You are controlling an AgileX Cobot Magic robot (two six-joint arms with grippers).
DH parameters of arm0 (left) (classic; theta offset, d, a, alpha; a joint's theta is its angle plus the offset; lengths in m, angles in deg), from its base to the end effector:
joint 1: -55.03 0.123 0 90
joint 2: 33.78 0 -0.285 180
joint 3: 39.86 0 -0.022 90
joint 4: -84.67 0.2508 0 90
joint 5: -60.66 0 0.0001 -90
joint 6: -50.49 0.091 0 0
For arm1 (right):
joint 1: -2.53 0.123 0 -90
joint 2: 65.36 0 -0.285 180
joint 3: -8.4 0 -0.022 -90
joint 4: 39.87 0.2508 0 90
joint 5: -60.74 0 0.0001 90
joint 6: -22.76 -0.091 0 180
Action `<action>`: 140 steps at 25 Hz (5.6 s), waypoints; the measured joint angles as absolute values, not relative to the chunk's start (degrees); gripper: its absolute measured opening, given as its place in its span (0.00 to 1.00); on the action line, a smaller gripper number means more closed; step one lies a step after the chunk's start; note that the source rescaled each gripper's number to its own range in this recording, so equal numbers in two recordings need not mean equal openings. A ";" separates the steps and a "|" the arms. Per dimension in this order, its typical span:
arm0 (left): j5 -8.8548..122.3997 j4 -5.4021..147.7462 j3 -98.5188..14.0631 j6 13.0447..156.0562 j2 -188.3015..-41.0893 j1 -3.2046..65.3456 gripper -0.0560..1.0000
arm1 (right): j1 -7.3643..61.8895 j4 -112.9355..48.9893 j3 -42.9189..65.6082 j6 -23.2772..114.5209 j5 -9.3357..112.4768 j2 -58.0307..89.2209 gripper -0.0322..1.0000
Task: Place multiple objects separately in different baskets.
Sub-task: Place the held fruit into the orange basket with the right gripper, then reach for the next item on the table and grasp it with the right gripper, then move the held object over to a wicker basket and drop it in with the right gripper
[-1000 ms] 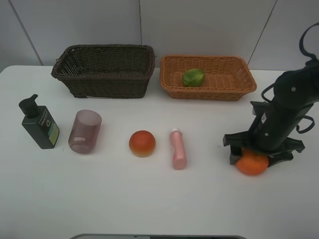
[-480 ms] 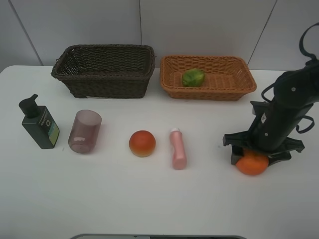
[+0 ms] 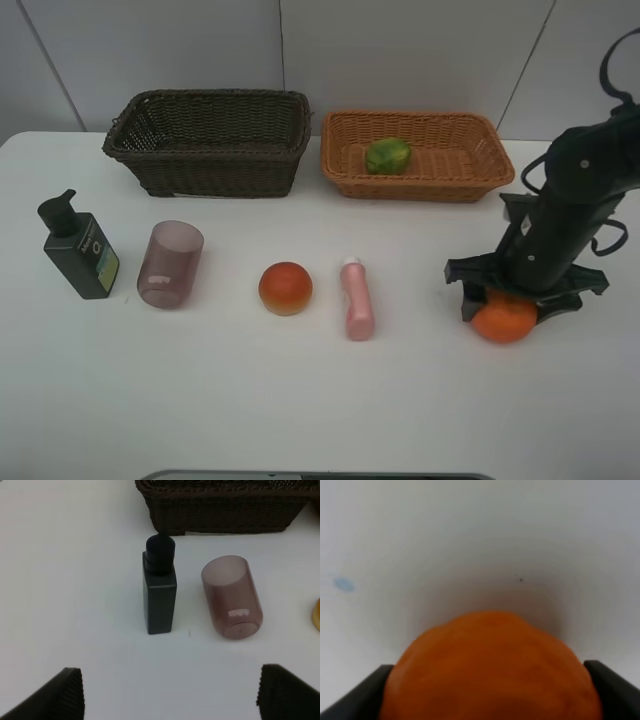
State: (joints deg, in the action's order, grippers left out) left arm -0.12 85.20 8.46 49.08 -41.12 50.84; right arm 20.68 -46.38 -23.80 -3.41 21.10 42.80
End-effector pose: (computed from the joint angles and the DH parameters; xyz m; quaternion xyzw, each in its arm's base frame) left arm -0.0065 0.0012 0.2784 0.0204 0.8498 -0.0211 0.5263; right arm 0.2548 0.0766 0.1239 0.0262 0.9990 -0.0335 0.0137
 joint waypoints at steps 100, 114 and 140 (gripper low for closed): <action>-0.12 85.20 8.46 49.08 -41.12 50.84 0.82 | 45.66 -43.02 -0.79 -5.39 9.18 49.16 0.88; -0.12 85.20 8.46 49.08 -41.12 50.84 0.82 | 45.82 -43.49 -7.29 -13.97 19.69 50.13 0.88; -0.12 85.20 8.46 49.08 -41.12 50.84 0.82 | 45.82 -46.53 -7.29 -17.08 22.54 56.17 0.05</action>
